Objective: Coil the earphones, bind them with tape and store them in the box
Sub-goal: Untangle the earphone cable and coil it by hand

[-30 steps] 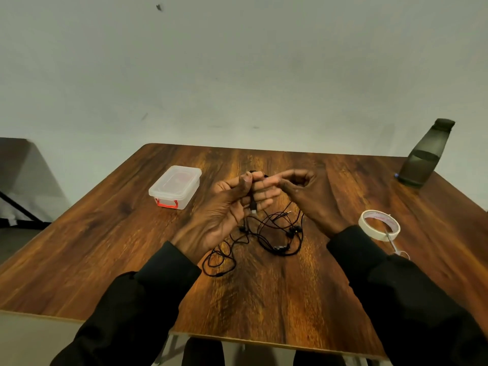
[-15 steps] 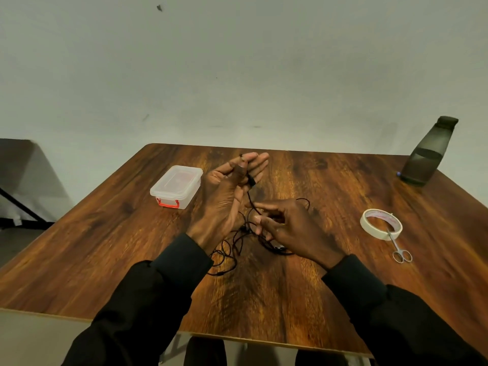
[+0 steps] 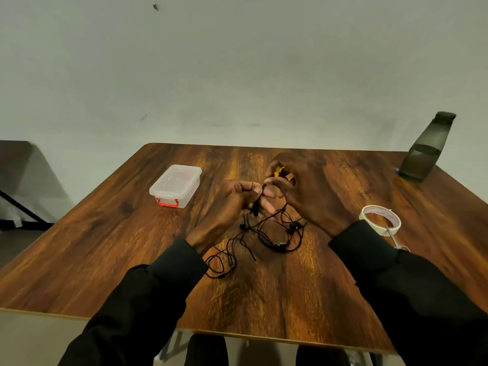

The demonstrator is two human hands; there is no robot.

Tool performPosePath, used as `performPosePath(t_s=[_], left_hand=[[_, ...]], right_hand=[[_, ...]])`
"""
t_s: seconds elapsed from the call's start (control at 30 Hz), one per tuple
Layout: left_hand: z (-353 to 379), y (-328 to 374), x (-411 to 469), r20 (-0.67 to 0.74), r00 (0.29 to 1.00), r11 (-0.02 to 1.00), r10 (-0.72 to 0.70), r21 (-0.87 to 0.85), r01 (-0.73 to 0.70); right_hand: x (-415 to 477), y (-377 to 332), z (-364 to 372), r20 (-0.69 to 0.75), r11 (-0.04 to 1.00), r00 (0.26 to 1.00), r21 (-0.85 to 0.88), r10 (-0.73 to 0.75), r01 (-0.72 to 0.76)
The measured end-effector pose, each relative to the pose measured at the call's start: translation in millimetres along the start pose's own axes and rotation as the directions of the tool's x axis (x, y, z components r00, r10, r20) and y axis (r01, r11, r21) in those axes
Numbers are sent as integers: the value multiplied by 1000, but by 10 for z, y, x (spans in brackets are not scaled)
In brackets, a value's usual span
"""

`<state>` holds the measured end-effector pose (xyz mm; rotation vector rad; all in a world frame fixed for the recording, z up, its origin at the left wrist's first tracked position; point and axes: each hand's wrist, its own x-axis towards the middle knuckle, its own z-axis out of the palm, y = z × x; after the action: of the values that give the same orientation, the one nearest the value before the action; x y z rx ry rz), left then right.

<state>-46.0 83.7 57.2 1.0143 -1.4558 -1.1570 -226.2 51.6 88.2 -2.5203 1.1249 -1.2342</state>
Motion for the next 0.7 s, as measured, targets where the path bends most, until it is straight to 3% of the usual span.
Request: performPosePath(t_s=[0.1,0.27,0.47,0.7], left_hand=[[-6,50,-29,71,996,988,-62,-134,71],[-43,78,-39,154,985,922,-82,-364,133],[-84,183,-40,162,984,838,-69,-526,146],[-142,233,-40,111,993,729,-46,-675,109]], right_hand=[[58,17,-2,-99,999,995,36,-32,35],[110,109,3,-103,987,995,157,-8,24],[31,210,54,-13,890,976,413,216,-191],[-72,179,206,83,852,979,483,185,-202]])
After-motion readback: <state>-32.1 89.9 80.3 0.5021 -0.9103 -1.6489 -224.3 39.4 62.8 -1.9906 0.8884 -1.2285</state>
